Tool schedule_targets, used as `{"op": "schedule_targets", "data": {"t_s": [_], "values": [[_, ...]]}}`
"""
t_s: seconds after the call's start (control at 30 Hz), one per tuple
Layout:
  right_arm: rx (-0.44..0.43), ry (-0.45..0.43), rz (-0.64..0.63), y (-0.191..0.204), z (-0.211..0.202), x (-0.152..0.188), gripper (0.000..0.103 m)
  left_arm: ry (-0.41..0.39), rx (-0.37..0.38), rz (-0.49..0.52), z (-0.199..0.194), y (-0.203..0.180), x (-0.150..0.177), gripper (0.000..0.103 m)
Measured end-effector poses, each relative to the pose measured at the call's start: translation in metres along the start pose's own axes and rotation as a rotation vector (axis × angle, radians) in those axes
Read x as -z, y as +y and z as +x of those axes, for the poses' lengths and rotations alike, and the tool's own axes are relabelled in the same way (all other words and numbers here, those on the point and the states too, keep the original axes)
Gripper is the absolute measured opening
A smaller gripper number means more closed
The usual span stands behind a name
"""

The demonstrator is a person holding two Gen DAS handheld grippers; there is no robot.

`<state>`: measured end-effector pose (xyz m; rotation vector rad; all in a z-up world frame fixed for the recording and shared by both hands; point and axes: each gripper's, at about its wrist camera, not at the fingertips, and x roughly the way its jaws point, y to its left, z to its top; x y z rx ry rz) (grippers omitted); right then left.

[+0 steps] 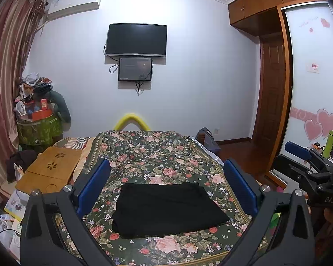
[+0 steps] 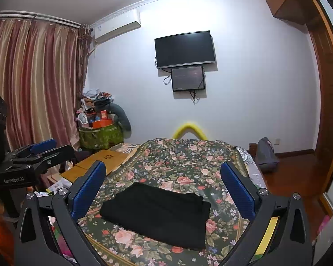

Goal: Fold small clothes

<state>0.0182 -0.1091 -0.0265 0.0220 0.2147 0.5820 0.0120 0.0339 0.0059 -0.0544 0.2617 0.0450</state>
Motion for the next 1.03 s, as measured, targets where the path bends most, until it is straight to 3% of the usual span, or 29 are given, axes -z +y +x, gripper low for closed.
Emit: {"op": "schedule_targets", "data": {"t_s": [1.03], "values": [[0.002, 0.023, 0.022, -0.0025, 0.0044, 0.0001, 0.103, 0.032, 0.044, 0.006, 0.008, -0.0026, -0.0003, 0.103]]}}
